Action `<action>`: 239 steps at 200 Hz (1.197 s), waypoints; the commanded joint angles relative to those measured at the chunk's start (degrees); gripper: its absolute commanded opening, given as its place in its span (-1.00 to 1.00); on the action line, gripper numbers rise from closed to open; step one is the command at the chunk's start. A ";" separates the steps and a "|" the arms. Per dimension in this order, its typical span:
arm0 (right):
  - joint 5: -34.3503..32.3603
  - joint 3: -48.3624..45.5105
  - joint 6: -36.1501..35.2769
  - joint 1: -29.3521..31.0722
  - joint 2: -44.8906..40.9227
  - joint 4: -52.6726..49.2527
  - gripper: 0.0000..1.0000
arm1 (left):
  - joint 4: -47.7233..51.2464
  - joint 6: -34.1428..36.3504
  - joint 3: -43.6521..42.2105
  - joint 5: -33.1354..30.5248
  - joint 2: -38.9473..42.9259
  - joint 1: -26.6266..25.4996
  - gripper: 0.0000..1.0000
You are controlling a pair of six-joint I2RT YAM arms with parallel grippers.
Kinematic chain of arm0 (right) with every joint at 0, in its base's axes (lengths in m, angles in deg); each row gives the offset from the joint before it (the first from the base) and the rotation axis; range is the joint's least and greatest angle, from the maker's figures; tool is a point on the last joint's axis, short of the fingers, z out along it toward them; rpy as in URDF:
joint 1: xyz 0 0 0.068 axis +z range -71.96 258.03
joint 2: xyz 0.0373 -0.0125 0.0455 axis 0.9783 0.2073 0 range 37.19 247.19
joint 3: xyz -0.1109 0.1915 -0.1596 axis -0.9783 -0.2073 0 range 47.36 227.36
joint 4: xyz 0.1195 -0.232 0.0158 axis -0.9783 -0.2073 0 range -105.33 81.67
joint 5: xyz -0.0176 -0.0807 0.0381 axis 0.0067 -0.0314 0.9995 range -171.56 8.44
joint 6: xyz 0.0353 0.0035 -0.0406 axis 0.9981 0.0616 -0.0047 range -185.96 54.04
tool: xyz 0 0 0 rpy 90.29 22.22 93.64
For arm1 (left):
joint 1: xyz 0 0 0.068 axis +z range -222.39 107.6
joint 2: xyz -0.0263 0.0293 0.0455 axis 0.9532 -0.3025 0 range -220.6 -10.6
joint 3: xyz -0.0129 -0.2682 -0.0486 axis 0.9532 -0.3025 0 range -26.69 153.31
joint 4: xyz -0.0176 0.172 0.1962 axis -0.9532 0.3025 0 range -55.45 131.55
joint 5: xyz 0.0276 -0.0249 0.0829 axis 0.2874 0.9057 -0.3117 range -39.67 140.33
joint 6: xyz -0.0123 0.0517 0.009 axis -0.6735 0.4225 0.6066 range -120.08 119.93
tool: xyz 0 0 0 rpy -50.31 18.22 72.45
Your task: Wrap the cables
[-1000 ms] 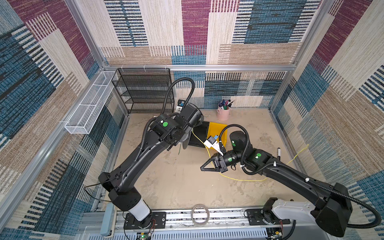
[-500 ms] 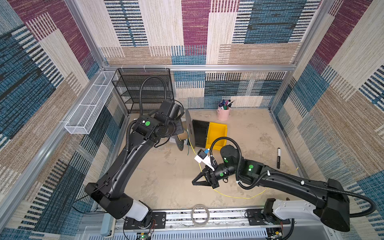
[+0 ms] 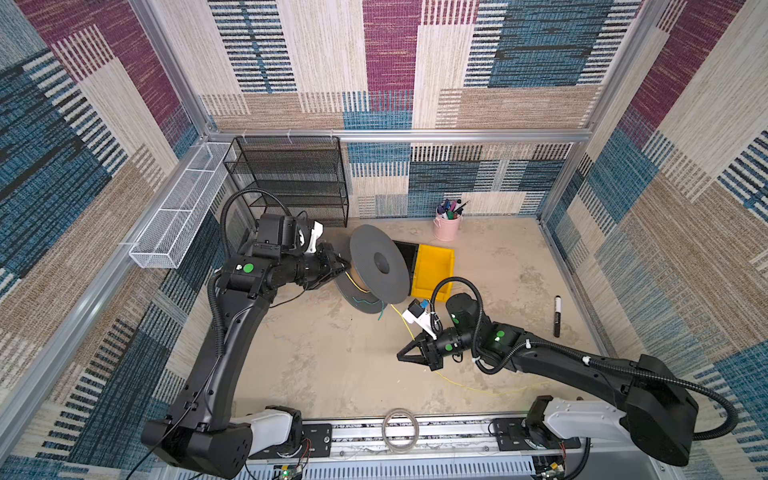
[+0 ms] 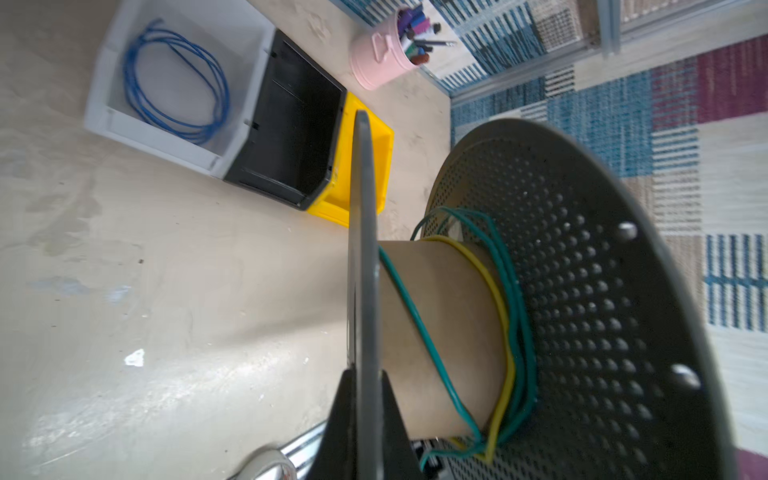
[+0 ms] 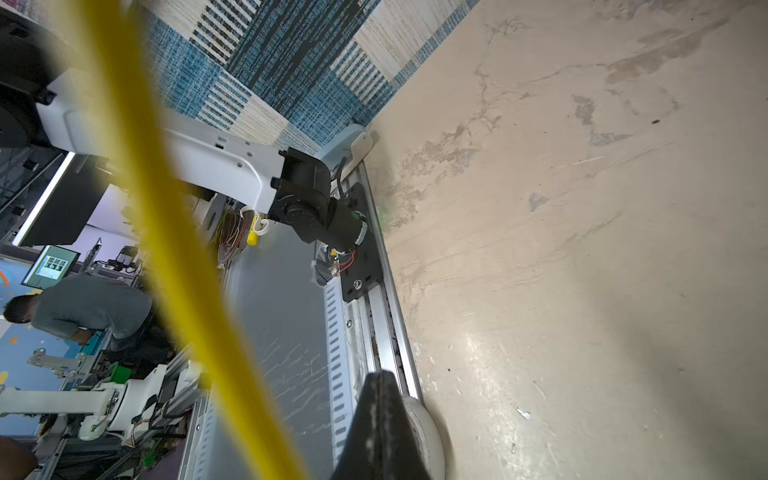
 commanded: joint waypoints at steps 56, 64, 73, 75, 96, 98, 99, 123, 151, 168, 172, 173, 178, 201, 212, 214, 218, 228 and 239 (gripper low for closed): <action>3.61 -4.33 0.18 0.35 0.12 -2.35 -0.64 | -7.74 0.25 3.73 9.64 -0.26 4.78 -1.00; 2.71 -5.02 0.34 0.36 -0.57 -3.68 -0.64 | -7.48 0.44 4.25 10.34 -0.60 5.48 -1.00; 1.75 -5.66 0.40 0.30 -1.49 -5.49 -0.63 | -6.98 0.79 4.94 10.96 -0.81 6.54 -1.00; 1.57 -5.81 0.43 0.27 -1.76 -5.85 -0.63 | -6.94 0.83 5.08 11.05 -0.77 6.74 -1.00; -1.24 -7.31 0.84 0.10 -4.67 -8.58 -0.63 | -6.55 1.54 5.89 12.84 -0.66 9.13 -1.00; -1.49 -7.36 0.87 0.09 -4.88 -8.88 -0.64 | -6.57 1.57 5.91 13.06 -0.67 9.34 -1.00; -1.62 -7.39 0.88 0.05 -5.05 -9.03 -0.65 | -6.59 1.60 5.93 13.16 -0.64 9.45 -1.00; -3.98 -6.10 -0.55 -3.46 -5.08 -13.84 -0.97 | -5.60 3.45 5.87 14.87 0.16 10.50 -1.00; -2.57 -1.45 -4.29 -13.95 -1.98 -19.27 -1.00 | -2.23 8.99 4.94 16.06 2.71 10.77 -1.00; 0.41 6.13 -4.61 -19.10 1.06 -22.58 -1.00 | 2.29 14.54 3.51 13.65 5.22 10.61 -1.00; 1.24 8.22 -4.22 -19.65 1.67 -22.72 -1.00 | 2.91 15.99 2.83 13.55 6.05 10.52 -1.00; 1.37 8.71 -4.18 -19.70 1.74 -22.77 -1.00 | 2.98 16.37 2.58 13.58 6.28 10.52 -1.00; 1.59 10.93 -4.01 -20.17 2.48 -23.23 -1.00 | 3.21 17.90 1.43 13.96 7.57 10.37 -1.00; 0.08 24.09 -7.58 -21.70 8.99 -29.78 -1.00 | 5.90 24.92 -3.55 12.67 12.18 8.15 -1.00; 0.82 29.46 -8.95 -22.37 12.84 -32.60 -1.00 | 8.57 28.99 -4.30 8.49 13.39 5.55 -1.00; 1.16 30.33 -9.20 -22.43 13.41 -32.99 -1.00 | 9.01 29.68 -4.37 7.60 13.56 4.99 -1.00; 1.79 31.94 -9.60 -22.48 14.37 -33.64 -1.00 | 9.91 31.02 -4.54 5.79 13.83 3.79 -1.00; 3.11 35.09 -9.80 -22.57 16.25 -34.96 -1.00 | 11.56 33.74 -5.00 -0.72 14.47 -0.08 -1.00; 4.54 37.95 -9.75 -22.57 17.53 -35.95 -1.00 | 12.04 35.32 -5.95 -10.73 15.22 -4.74 -1.00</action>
